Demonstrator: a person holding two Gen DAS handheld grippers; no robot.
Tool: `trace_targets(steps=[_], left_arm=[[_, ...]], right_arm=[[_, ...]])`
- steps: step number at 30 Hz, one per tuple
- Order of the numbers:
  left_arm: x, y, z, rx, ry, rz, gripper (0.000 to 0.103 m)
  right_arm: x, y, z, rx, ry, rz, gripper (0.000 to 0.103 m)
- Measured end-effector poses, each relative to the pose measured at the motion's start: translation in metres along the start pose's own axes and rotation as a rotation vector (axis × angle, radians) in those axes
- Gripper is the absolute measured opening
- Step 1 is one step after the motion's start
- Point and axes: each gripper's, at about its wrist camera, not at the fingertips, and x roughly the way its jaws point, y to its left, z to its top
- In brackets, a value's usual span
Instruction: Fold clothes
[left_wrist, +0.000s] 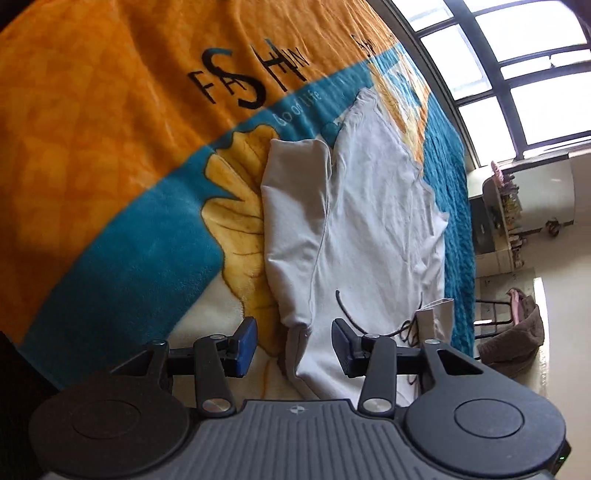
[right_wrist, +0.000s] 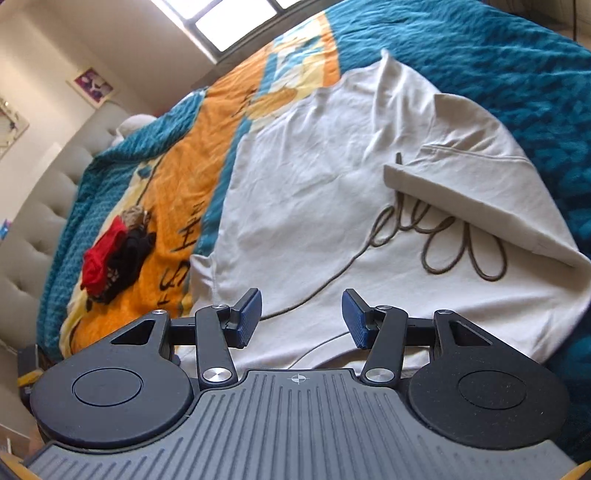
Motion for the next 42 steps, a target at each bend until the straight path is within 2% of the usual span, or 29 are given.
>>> trace_targets(steps=[2, 6, 8, 10, 14, 17, 18, 20, 22, 23, 25, 30, 31, 32, 34, 35, 38, 42], left_arm=[[0.008, 0.005, -0.001, -0.059, -0.006, -0.054, 0.045], [0.036, 0.012, 0.002, -0.158, -0.027, -0.132, 0.047], [0.046, 0.013, 0.006, -0.207, -0.056, -0.146, 0.047], [0.047, 0.012, 0.013, -0.232, -0.116, -0.170, 0.047], [0.026, 0.010, 0.023, -0.224, -0.345, -0.152, 0.044], [0.008, 0.004, 0.028, -0.153, -0.441, -0.178, 0.026], [0.007, -0.001, 0.030, -0.120, -0.418, -0.149, 0.024], [0.006, -0.008, 0.032, -0.073, -0.366, -0.073, 0.024], [0.006, -0.011, 0.028, -0.031, -0.338, 0.034, 0.029], [0.006, -0.012, 0.025, -0.001, -0.332, 0.089, 0.036], [0.011, -0.012, 0.026, 0.047, -0.297, 0.147, 0.040], [0.033, -0.001, 0.031, 0.035, -0.210, 0.129, 0.041], [0.038, 0.000, 0.033, 0.040, -0.196, 0.146, 0.040], [0.044, 0.001, 0.033, 0.044, -0.191, 0.158, 0.038], [0.052, -0.006, 0.035, 0.100, -0.180, 0.173, 0.018], [0.054, -0.009, 0.036, 0.123, -0.180, 0.174, 0.000], [0.048, -0.033, 0.028, 0.265, -0.257, 0.212, 0.000], [0.050, -0.084, 0.001, 0.570, -0.344, 0.232, 0.000]], right_arm=[[0.017, 0.003, -0.004, -0.031, 0.026, 0.000, 0.055], [0.025, -0.003, -0.009, -0.027, 0.039, -0.008, 0.054], [0.030, -0.006, -0.012, -0.025, 0.045, -0.012, 0.053], [0.034, -0.008, -0.014, -0.023, 0.051, -0.015, 0.051], [0.043, -0.014, -0.020, -0.019, 0.063, -0.023, 0.050], [0.049, -0.018, -0.023, -0.016, 0.072, -0.029, 0.050], [0.051, -0.019, -0.025, -0.015, 0.075, -0.031, 0.050], [0.053, -0.021, -0.026, -0.007, 0.076, -0.032, 0.050], [0.053, -0.020, -0.026, -0.006, 0.075, -0.033, 0.050], [0.053, -0.019, -0.026, -0.010, 0.075, -0.035, 0.050], [0.053, -0.019, -0.026, -0.012, 0.074, -0.034, 0.050], [0.053, -0.022, -0.025, 0.010, 0.080, -0.027, 0.050], [0.053, -0.022, -0.025, 0.011, 0.080, -0.027, 0.050], [0.053, -0.022, -0.025, 0.013, 0.080, -0.027, 0.050], [0.053, -0.022, -0.025, 0.016, 0.080, -0.026, 0.050], [0.053, -0.022, -0.025, 0.018, 0.080, -0.026, 0.050], [0.053, -0.023, -0.025, 0.024, 0.081, -0.025, 0.050], [0.052, -0.024, -0.025, 0.028, 0.079, -0.021, 0.050]])
